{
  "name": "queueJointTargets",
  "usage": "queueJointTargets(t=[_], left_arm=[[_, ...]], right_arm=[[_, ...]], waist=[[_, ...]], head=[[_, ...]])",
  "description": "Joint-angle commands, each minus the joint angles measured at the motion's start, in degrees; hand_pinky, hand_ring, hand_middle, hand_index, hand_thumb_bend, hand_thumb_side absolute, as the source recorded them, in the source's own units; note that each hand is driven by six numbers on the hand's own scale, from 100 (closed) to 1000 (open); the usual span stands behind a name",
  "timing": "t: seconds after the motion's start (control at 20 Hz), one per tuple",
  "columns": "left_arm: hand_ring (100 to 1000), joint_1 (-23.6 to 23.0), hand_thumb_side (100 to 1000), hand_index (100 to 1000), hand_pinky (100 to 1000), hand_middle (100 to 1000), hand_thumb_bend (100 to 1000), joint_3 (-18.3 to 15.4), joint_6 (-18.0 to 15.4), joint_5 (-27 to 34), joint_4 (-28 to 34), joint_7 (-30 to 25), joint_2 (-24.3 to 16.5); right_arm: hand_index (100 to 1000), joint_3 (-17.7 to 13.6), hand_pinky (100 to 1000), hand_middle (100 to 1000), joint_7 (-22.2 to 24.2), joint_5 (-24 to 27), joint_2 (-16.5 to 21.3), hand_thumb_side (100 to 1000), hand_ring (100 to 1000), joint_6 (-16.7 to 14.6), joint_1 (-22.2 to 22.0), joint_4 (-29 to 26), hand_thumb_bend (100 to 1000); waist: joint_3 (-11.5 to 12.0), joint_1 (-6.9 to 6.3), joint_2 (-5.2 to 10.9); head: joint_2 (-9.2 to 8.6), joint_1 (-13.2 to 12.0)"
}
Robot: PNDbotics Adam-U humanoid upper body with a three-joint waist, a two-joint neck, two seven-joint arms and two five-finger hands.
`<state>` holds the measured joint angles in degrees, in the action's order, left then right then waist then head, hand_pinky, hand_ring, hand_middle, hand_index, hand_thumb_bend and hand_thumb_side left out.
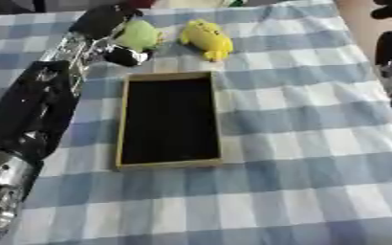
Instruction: Pick up objects on the table and place them in the box.
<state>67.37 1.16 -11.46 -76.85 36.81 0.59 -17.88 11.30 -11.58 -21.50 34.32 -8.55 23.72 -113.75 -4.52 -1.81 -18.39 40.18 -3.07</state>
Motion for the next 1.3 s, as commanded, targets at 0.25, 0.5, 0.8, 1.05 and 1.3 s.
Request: queueJointTargets(t=[0.25, 0.5, 0.8, 1.05, 1.3], left_arm=[[762, 0.52, 334, 902, 753, 803, 314, -0.81, 0.87, -1.75, 0.07, 3.32, -0.77], [591, 0.19, 106, 793, 650, 626, 127, -0.88, 0.29, -2.0, -0.29, 4.85, -0.87], [443, 0.13, 137, 667, 553, 421, 100, -0.99, -1.68, 0.84, 0.27, 6.67, -1.54], [452, 0.68, 231, 679, 581, 418, 100, 0.24, -6.18, 9.46, 3.73, 1.58, -3.99], [452, 0.21, 255, 683, 587, 412, 100, 4.72, -11.56, 21.49, 13.59, -6.69, -7.82]], right_arm=[[844, -0.35, 796, 754, 0.15, 0.5, 0.52, 765, 732, -0.1, 0.87, -0.84, 100], [844, -0.41, 796, 754, 0.08, 0.5, 0.47, 766, 733, -0.06, 0.84, -0.84, 100], [843, -0.52, 796, 754, 0.06, 0.38, 0.41, 765, 733, 0.05, 0.67, -0.84, 100], [844, -0.81, 796, 754, 0.02, 0.21, 0.64, 763, 733, 0.15, 0.31, -0.84, 100], [844, -1.04, 797, 754, 0.03, -0.08, 1.07, 761, 733, 0.27, -0.31, -0.84, 100]], waist=[[-0.16, 0.03, 0.6], [-0.22, 0.07, 0.41], [0.08, 0.1, 0.68], [0.88, 0.17, 1.42], [2.6, 0.13, 2.34]], head=[[-0.72, 0.03], [-0.86, 0.16], [-1.01, 0.22], [-0.98, 0.39], [-0.93, 1.05]])
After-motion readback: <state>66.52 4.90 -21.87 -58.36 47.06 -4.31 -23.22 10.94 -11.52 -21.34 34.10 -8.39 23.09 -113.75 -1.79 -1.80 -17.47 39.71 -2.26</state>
